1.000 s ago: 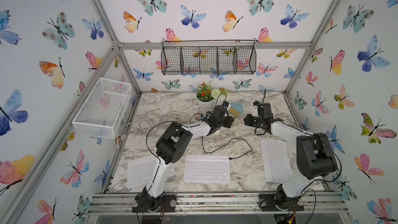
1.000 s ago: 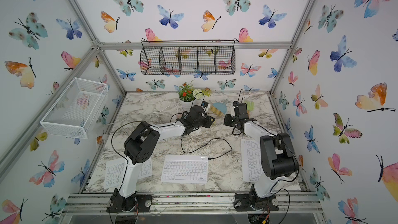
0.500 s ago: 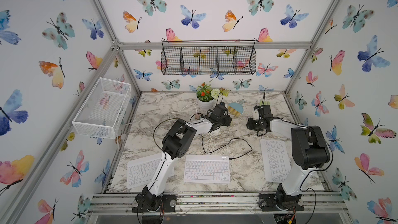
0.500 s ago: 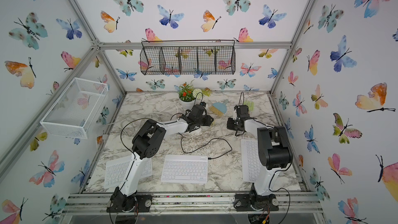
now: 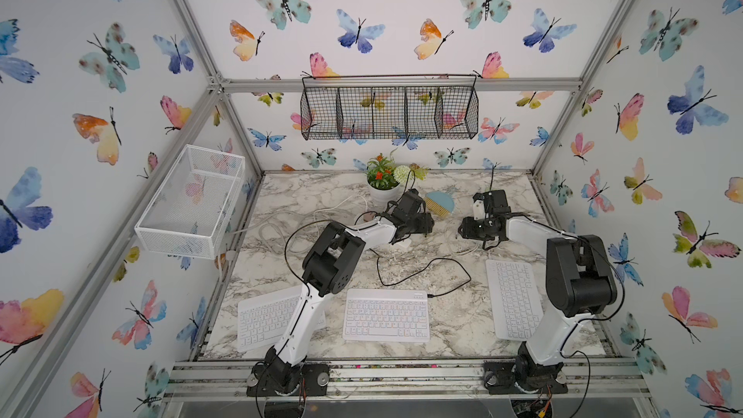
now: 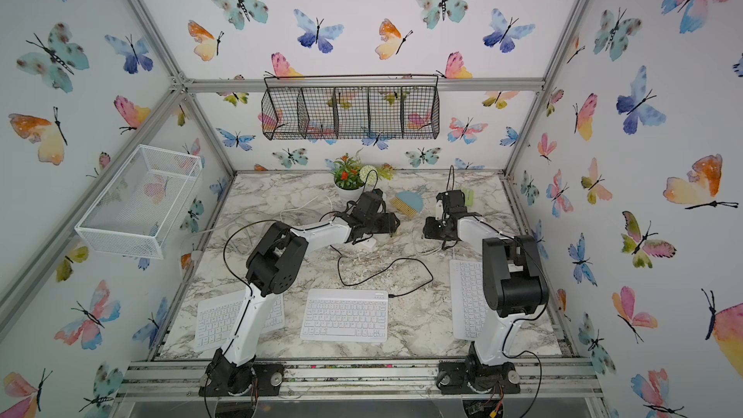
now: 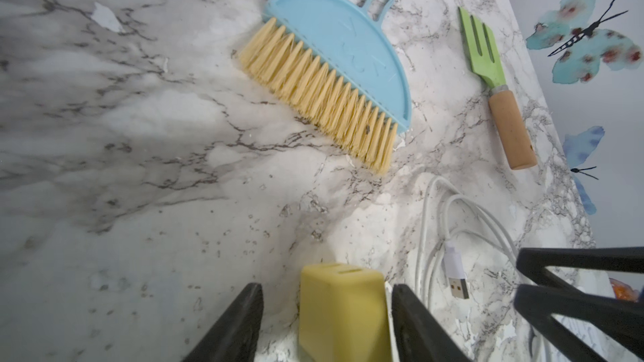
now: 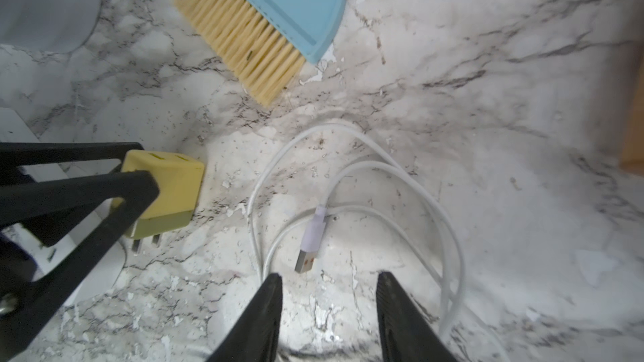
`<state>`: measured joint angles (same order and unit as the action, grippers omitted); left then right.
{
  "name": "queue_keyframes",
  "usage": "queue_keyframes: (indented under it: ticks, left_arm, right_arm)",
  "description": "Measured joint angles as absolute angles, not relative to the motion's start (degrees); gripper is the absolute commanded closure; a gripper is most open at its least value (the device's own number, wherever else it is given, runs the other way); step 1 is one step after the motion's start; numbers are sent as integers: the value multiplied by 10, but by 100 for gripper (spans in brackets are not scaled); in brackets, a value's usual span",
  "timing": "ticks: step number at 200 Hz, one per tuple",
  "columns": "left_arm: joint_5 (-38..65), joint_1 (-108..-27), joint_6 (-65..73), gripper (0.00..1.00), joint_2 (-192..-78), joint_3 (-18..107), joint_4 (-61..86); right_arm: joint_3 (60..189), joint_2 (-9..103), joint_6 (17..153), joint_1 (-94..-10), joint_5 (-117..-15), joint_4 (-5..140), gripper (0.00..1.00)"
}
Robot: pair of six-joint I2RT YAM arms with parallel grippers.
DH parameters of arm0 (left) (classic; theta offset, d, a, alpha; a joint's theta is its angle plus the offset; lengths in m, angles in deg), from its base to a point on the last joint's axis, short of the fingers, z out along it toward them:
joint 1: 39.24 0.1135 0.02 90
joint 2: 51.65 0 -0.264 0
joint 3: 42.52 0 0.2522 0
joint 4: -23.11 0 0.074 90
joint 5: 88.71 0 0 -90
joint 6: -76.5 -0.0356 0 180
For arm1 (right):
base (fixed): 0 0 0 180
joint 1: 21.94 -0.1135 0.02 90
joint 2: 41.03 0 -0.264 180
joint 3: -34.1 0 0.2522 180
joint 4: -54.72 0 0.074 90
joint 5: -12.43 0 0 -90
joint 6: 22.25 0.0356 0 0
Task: Unplug the wireless keyboard
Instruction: Place the plug at the center of the board, then remove the power cord from the keyboard.
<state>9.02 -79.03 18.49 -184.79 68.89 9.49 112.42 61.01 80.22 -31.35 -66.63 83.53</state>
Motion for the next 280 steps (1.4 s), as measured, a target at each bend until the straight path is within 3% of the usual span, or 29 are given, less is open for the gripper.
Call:
queue_keyframes:
  ticks: [72,147,219,280]
  left_arm:
    - [86,-792,155,35,-1835,702,80]
    - [91,-830,120,36,-1708,614,84]
    - [140,-837,120,39,-1686,536,99]
    - [212,-879,87,42,-1669,499,147]
  right_arm:
    - [1124,535,790,-304,-760,897,51]
    - [1096,539,791,-246,-766,966,52]
    - [1091,599,794,-247,-757,969,61]
    - [1097,620,800,-250,-754,984,75]
